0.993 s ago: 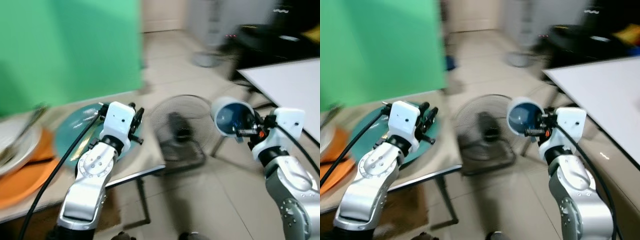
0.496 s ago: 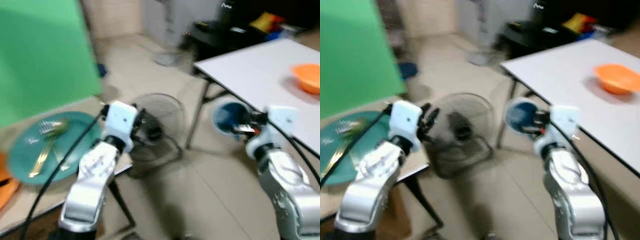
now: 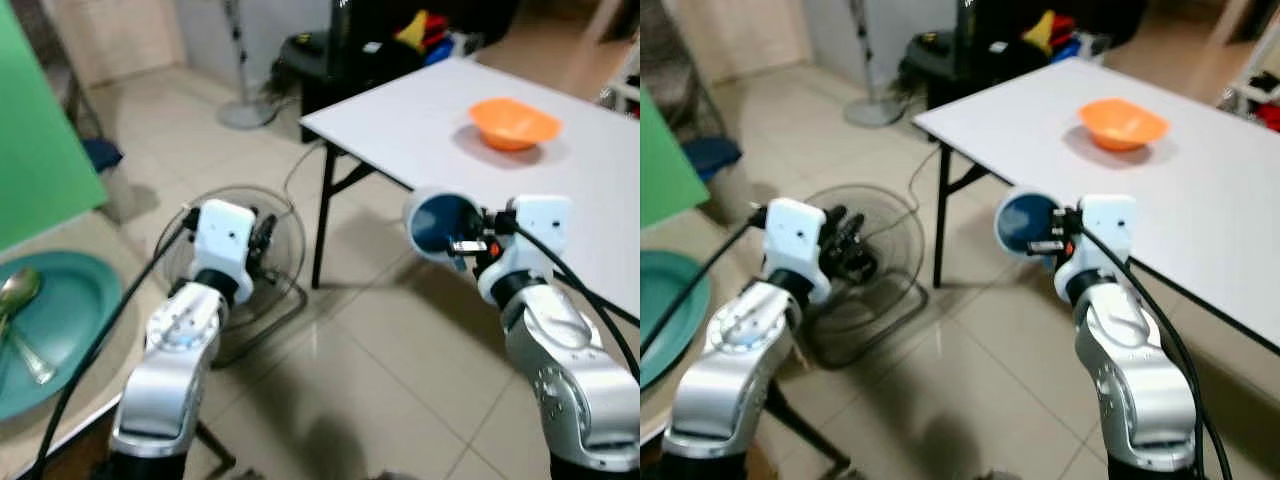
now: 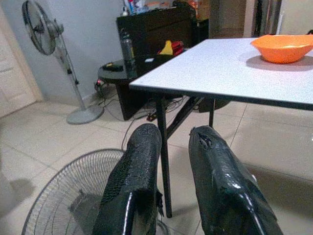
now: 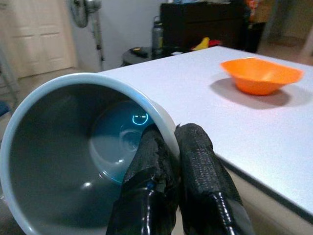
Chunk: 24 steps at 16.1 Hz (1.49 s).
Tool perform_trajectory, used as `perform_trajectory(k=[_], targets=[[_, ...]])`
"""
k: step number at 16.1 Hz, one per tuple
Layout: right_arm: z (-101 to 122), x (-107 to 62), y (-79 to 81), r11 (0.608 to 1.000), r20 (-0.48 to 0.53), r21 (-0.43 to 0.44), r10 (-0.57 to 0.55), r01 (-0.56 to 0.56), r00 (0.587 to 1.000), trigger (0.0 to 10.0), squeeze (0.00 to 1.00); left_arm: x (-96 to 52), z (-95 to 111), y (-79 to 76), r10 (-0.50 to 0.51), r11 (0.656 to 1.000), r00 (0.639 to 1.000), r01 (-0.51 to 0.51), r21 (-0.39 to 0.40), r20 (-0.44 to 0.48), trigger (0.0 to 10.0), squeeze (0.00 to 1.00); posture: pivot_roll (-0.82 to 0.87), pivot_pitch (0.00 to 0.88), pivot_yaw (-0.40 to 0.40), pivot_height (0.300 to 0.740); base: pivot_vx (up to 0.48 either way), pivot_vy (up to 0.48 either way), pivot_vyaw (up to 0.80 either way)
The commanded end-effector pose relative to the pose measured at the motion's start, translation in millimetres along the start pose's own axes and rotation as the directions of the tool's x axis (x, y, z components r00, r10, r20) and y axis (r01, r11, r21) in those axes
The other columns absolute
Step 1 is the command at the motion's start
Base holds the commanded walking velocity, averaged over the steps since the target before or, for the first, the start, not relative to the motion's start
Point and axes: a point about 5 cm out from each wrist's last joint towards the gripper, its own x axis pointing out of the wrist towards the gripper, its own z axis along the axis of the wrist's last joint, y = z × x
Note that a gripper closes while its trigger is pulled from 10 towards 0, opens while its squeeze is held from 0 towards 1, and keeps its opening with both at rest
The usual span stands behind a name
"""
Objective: Setting the table
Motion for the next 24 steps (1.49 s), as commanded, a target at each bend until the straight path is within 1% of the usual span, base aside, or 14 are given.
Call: perform_trajectory(k=[1, 2, 6, 8, 13, 23, 24], targets=[[5.9, 2.4, -1.3, 1.000, 0.015, -0.004, 0.004, -0.004, 1.000, 10.0, 0.00, 2.4, 2.2, -0.8, -0.007, 1.000, 1.000, 0.007, -0.005, 0.005, 10.0, 0.00, 0.09, 0.000, -0.006, 0.727, 0.292, 0.000, 0.00], [6.0, 2.7, -1.6, 1.000, 0.014, -0.004, 0.003, -0.003, 1.000, 10.0, 0.00, 2.4, 2.1, -0.8, -0.008, 1.000, 1.000, 0.008, -0.006, 0.004, 10.0, 0.00, 0.09, 0.000, -0.006, 0.727, 0.296, 0.000, 0.00], [8.2, 4.0, -1.5, 1.000, 0.020, -0.009, 0.011, -0.010, 1.000, 10.0, 0.00, 3.4, 1.7, -0.9, -0.017, 1.000, 1.000, 0.017, -0.008, 0.001, 10.0, 0.00, 0.08, 0.000, -0.005, 0.727, 0.298, 0.000, -0.80], [9.8, 4.4, -1.0, 1.000, 0.025, -0.010, 0.021, -0.020, 0.999, 10.0, 0.00, 3.1, 2.2, -1.4, -0.039, 0.999, 0.999, 0.039, -0.002, -0.002, 10.0, 0.00, 0.08, 0.000, -0.003, 0.727, 0.298, 0.000, 0.00], [12.6, 5.9, 0.6, 0.999, 0.032, -0.009, 0.035, -0.035, 0.999, 10.0, 0.00, 2.7, 1.3, 1.8, -0.021, 1.000, 1.000, 0.021, -0.010, -0.006, 10.0, 0.00, 0.09, 0.000, -0.008, 0.727, 0.298, 0.000, 0.00], [13.1, 8.3, -0.4, 1.000, 0.027, 0.003, 0.030, -0.030, 0.999, 10.0, 0.00, 2.8, 3.0, 3.1, -0.031, 0.999, 1.000, 0.031, -0.011, -0.002, 10.0, 0.00, 0.09, 0.000, -0.007, 0.727, 0.311, 0.000, 0.00], [12.8, 8.7, 0.3, 0.999, 0.023, 0.003, 0.035, -0.035, 0.999, 10.0, 0.00, 2.9, 2.9, 3.4, -0.030, 0.999, 1.000, 0.030, -0.012, -0.002, 10.0, 0.00, 0.09, 0.000, -0.007, 0.727, 0.334, 0.000, -0.80]])
